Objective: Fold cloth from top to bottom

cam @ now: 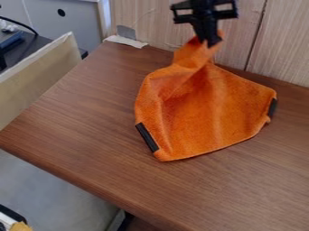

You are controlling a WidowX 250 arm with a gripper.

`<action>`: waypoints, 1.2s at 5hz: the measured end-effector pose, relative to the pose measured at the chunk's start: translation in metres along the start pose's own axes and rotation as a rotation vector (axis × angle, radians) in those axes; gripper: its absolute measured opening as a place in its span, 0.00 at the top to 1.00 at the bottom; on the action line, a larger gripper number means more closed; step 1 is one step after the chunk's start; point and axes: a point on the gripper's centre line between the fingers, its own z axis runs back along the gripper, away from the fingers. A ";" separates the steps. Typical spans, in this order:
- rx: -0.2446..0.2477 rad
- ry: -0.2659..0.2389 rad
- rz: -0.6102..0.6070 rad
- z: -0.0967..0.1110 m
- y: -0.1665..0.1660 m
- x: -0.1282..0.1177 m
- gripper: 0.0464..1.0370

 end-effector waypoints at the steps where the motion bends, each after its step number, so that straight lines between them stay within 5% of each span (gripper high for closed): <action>1: 0.010 0.055 -0.040 -0.018 -0.008 -0.017 0.99; 4: 0.044 0.160 -0.117 -0.058 -0.005 -0.059 0.96; 6: 0.088 0.163 -0.095 -0.066 0.006 -0.066 0.54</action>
